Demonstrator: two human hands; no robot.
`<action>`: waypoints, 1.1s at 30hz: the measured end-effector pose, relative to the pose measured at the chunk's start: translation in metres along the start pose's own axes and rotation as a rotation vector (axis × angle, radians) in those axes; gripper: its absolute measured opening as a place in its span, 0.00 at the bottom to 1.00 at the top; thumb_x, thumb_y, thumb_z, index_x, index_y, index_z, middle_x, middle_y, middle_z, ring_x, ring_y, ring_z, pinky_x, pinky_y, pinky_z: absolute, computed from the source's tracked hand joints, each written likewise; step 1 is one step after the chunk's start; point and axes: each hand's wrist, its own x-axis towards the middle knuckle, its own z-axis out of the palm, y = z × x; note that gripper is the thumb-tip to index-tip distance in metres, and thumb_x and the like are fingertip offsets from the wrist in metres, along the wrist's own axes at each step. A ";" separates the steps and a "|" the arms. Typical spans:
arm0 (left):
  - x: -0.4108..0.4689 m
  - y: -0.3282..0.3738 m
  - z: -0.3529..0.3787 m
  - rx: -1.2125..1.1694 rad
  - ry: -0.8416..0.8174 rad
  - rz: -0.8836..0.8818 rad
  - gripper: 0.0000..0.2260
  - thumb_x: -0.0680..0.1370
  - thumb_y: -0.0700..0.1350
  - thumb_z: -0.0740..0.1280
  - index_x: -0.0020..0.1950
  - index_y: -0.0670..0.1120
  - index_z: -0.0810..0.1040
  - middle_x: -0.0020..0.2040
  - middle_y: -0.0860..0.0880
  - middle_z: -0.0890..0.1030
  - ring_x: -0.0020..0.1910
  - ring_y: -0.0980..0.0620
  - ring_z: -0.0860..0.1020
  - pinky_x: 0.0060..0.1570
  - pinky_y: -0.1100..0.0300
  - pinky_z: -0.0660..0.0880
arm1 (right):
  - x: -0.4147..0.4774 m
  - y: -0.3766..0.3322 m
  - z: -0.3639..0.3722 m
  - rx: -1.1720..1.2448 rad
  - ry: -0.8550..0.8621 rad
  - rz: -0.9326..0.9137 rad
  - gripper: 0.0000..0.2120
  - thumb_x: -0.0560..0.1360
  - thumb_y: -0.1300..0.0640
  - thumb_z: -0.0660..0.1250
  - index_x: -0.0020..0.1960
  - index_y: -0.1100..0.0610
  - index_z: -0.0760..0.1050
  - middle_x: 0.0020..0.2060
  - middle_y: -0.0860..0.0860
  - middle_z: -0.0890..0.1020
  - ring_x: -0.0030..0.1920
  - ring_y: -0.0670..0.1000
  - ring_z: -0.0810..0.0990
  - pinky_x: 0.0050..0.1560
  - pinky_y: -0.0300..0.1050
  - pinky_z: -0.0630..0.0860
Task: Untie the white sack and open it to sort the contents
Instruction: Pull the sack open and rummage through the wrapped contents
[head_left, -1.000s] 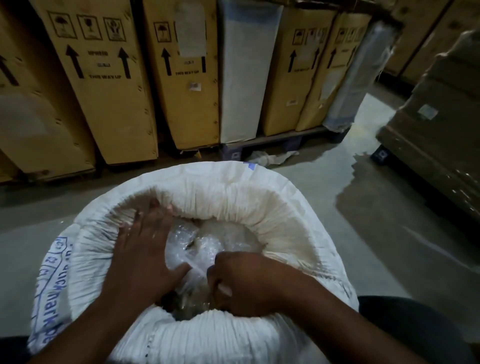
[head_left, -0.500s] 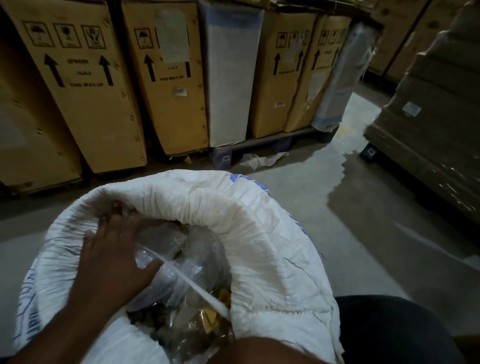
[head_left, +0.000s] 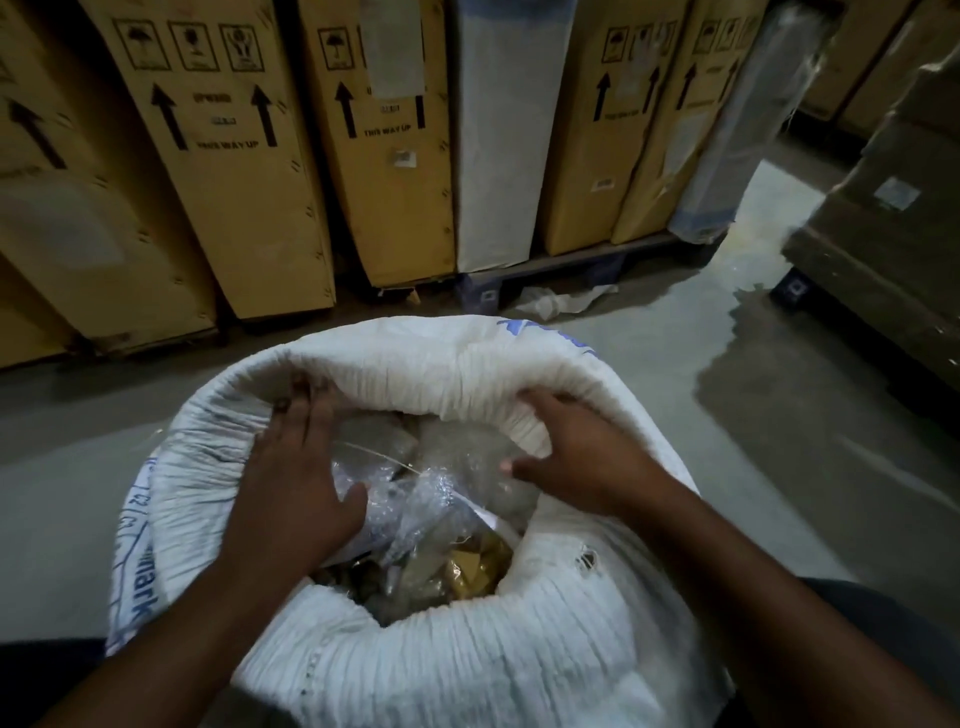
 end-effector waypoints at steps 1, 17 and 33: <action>0.002 -0.001 -0.003 -0.002 0.004 -0.010 0.52 0.68 0.55 0.75 0.84 0.46 0.49 0.82 0.38 0.61 0.80 0.33 0.62 0.76 0.35 0.64 | 0.003 0.004 -0.003 0.006 0.047 0.028 0.44 0.70 0.41 0.76 0.80 0.50 0.61 0.75 0.52 0.72 0.76 0.52 0.68 0.74 0.45 0.64; 0.024 -0.037 -0.058 0.008 0.135 -0.205 0.28 0.72 0.49 0.69 0.72 0.47 0.72 0.61 0.41 0.82 0.56 0.38 0.81 0.55 0.44 0.81 | -0.002 0.043 -0.066 0.072 0.375 0.207 0.25 0.76 0.47 0.73 0.71 0.52 0.76 0.65 0.52 0.82 0.66 0.55 0.79 0.59 0.43 0.70; -0.061 0.038 -0.103 -0.166 -0.717 0.158 0.34 0.69 0.75 0.71 0.72 0.65 0.75 0.66 0.66 0.79 0.61 0.65 0.80 0.65 0.61 0.75 | -0.070 -0.020 -0.029 -0.082 -0.376 -0.195 0.31 0.66 0.34 0.77 0.66 0.42 0.78 0.60 0.37 0.81 0.59 0.40 0.78 0.62 0.41 0.74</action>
